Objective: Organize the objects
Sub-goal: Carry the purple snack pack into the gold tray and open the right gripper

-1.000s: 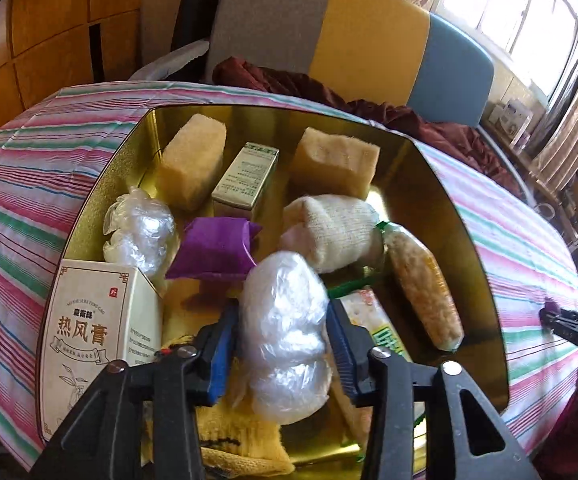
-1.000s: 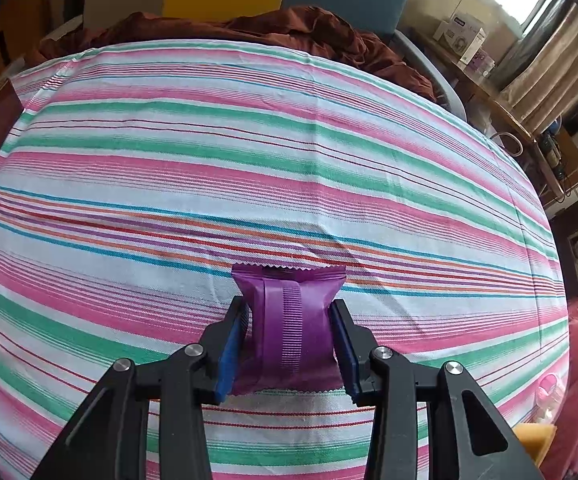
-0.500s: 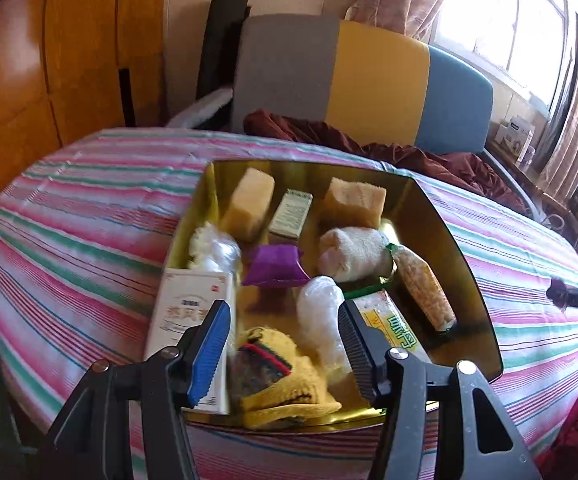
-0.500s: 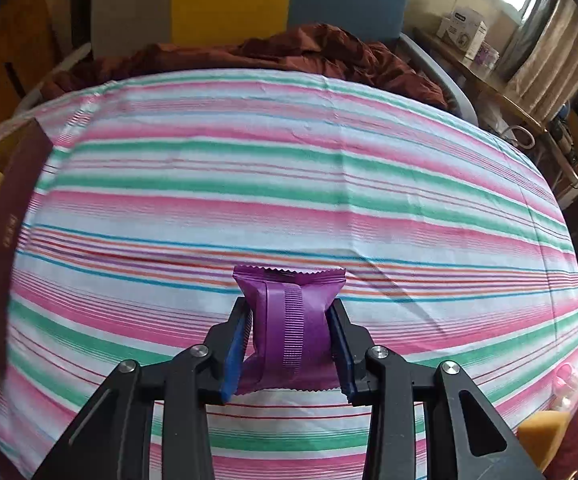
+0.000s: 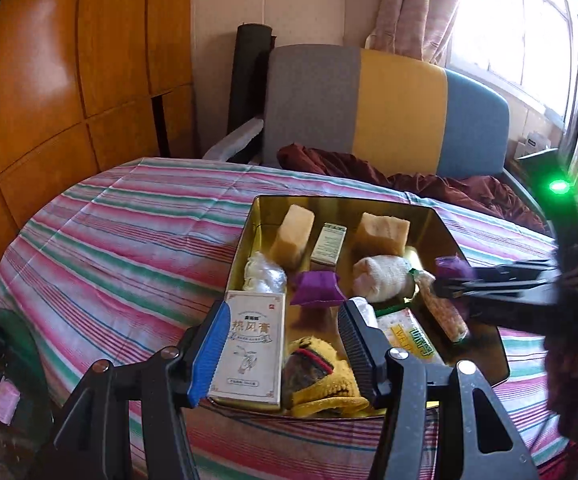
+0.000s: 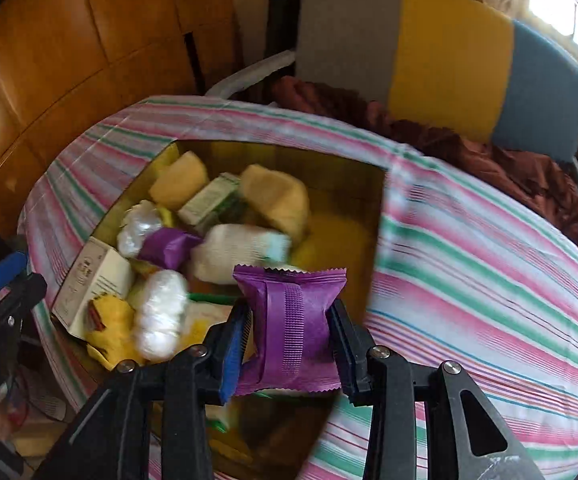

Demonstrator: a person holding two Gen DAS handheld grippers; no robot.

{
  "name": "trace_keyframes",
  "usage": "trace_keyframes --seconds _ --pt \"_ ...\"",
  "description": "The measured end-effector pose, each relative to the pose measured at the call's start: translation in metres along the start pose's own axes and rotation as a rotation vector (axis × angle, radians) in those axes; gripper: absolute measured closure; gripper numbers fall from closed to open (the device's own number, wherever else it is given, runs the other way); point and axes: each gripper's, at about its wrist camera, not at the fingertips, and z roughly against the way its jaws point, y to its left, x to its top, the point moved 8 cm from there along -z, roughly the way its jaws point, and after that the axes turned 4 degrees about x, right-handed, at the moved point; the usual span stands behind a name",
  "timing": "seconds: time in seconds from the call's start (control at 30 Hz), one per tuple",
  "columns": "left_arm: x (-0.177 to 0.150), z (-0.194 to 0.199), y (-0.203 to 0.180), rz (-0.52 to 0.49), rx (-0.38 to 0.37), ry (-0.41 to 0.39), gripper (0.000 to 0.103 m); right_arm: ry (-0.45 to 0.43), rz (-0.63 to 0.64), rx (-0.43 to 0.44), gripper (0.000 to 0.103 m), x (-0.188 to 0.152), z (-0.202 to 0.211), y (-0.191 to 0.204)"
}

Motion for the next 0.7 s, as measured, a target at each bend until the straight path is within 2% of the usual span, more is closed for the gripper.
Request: trace_keyframes --seconds 0.07,0.13,0.17,0.27,0.33,0.57,0.7 --pt "-0.002 -0.001 0.003 0.004 0.004 0.008 0.046 0.018 0.006 -0.007 0.060 0.001 -0.016 0.009" --pt "-0.004 -0.001 0.005 0.005 0.021 0.012 0.044 0.046 -0.014 0.000 0.045 0.000 -0.030 0.012" --pt "-0.004 -0.002 0.006 -0.001 0.035 0.011 0.040 0.050 -0.031 0.003 0.043 -0.002 -0.031 0.012" --pt "-0.005 0.000 0.007 -0.008 0.045 0.001 0.035 0.020 -0.046 0.018 0.040 -0.002 -0.028 0.015" --pt "-0.005 0.002 0.007 -0.005 0.042 -0.012 0.034 -0.004 -0.049 0.018 0.036 -0.005 -0.020 0.016" --pt "0.000 0.016 0.006 0.016 0.085 -0.045 0.034 -0.097 -0.099 0.008 0.034 -0.022 0.017 0.012" --pt "-0.004 0.017 -0.001 -0.001 0.060 -0.028 0.034 -0.136 -0.121 -0.001 0.032 -0.037 0.033 0.012"
